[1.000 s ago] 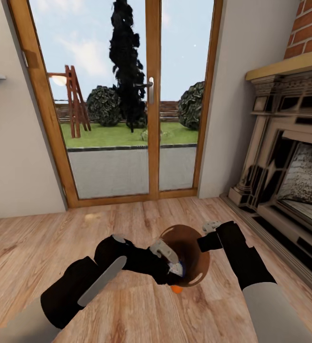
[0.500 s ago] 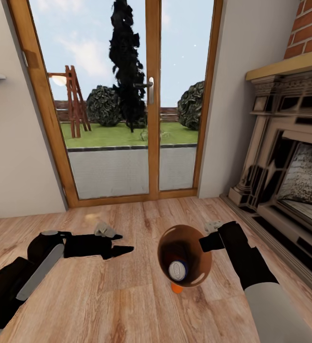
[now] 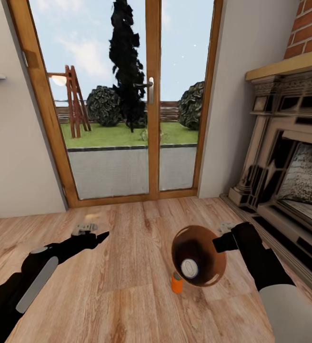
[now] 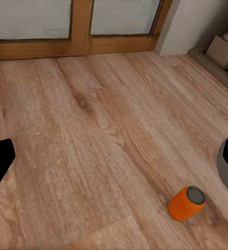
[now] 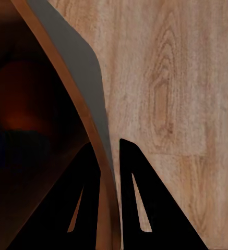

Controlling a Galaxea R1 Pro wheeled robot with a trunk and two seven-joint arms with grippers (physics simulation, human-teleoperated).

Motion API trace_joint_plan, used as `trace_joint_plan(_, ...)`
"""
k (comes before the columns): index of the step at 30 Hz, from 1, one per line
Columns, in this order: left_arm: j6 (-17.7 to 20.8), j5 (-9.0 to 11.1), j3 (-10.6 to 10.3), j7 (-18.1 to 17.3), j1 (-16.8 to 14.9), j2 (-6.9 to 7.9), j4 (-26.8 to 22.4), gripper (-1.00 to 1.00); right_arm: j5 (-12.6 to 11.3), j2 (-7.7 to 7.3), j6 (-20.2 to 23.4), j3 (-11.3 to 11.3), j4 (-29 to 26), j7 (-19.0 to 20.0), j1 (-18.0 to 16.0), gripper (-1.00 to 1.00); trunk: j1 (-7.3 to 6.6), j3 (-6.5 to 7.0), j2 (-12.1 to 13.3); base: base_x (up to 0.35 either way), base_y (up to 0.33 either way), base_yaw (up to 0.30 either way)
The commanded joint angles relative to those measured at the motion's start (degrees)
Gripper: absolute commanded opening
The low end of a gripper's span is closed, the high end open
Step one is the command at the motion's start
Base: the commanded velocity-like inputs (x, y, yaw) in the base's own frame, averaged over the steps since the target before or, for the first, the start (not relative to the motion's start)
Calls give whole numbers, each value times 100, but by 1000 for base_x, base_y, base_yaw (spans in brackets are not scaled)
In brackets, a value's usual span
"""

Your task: Put the three can of soda from the living room inside the tash can in the kitchen.

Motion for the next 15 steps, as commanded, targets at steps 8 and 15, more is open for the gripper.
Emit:
trace_joint_plan(8,-253,-251,-254,260,-230,-256,250,100,578,-268,-435,-254,-242,27,276,-100,0,0,-1,0,0,0)
trace_joint_plan(15,-474,-299,-477,288,-230,-480,468,100,973,-313,-771,-477,-450,27,521,-100,0,0,-1,0,0,0)
